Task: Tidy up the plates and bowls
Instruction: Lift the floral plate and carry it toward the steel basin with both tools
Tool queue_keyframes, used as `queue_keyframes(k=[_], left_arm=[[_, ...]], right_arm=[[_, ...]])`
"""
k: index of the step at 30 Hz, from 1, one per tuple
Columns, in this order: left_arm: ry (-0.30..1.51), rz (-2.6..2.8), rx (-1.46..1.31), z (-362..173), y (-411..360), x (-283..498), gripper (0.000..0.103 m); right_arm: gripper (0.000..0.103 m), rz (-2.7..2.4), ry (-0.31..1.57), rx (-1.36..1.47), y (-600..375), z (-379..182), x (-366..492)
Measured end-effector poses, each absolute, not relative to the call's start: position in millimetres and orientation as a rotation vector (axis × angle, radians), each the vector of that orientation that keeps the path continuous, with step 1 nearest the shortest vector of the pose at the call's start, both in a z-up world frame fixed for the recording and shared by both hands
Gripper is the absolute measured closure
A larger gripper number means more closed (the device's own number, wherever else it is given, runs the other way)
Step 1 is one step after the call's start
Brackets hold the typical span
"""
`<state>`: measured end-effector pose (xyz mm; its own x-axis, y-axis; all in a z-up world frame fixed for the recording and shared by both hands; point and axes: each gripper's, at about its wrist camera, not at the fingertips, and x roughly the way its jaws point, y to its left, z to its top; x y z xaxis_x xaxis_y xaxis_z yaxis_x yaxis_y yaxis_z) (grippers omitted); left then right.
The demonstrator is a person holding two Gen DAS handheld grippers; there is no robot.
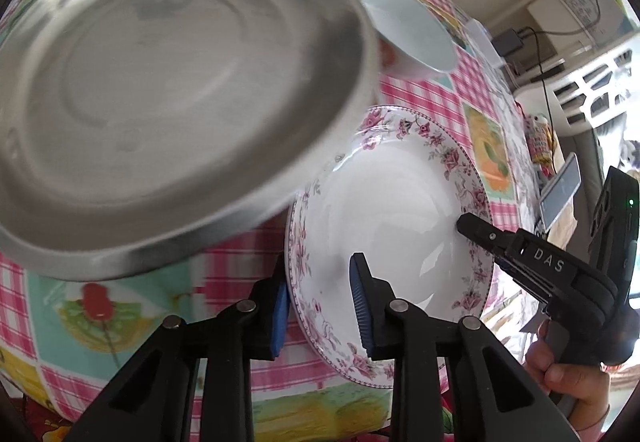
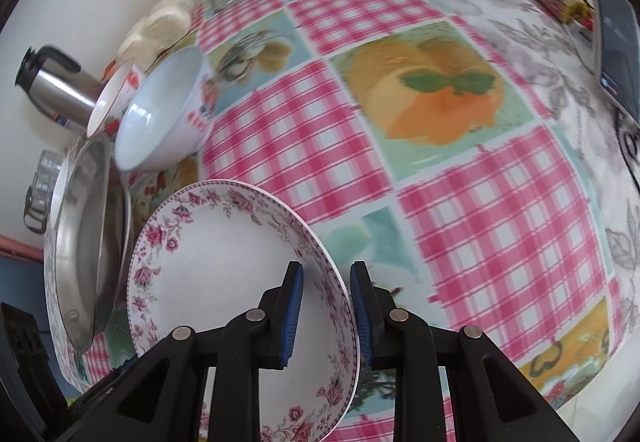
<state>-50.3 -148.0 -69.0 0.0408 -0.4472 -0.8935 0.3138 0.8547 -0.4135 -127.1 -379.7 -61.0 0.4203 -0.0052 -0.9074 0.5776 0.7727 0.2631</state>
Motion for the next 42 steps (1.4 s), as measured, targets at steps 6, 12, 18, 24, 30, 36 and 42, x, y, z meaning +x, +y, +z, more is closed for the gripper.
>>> queue_keyframes(k=[6,12,18,24,30,36,42], left_arm=[[1.384,-0.626,-0.078,-67.6,-166.9,-56.6,0.074],[1.374,-0.647,-0.111,-70.2,-174.5,-54.4,0.075],[1.374,-0.664,-0.137,-71.3,-174.4,-49.5,0.075],[1.37,-0.674,-0.155,-70.7,-172.0,-46.7,0.075],[1.355,-0.691,-0.151,-67.0,-173.9,-47.5,0.075],[1.3,-0.722,-0.15,-54.9,-176.9,-48.8,0.075],[1.245,-0.747,-0.126,-43.2,-182.2,-50.9,0.075]], right_arm=[[0.078,-0.429,1.056,0.662,-406.3,-62.1,-144.2],[0.078,-0.442,1.028,0.71,-419.8,-61.7,-156.3],[0.076,-0.453,1.035,0.673,-408.7,-58.0,-159.8],[0.079,-0.445,1.022,0.71,-410.5,-59.5,-156.6],[0.085,-0.465,0.992,0.714,-414.3,-54.1,-162.0],[0.089,-0.478,0.963,0.711,-416.5,-47.2,-168.1],[0.09,-0.486,0.928,0.712,-418.1,-39.2,-173.5]])
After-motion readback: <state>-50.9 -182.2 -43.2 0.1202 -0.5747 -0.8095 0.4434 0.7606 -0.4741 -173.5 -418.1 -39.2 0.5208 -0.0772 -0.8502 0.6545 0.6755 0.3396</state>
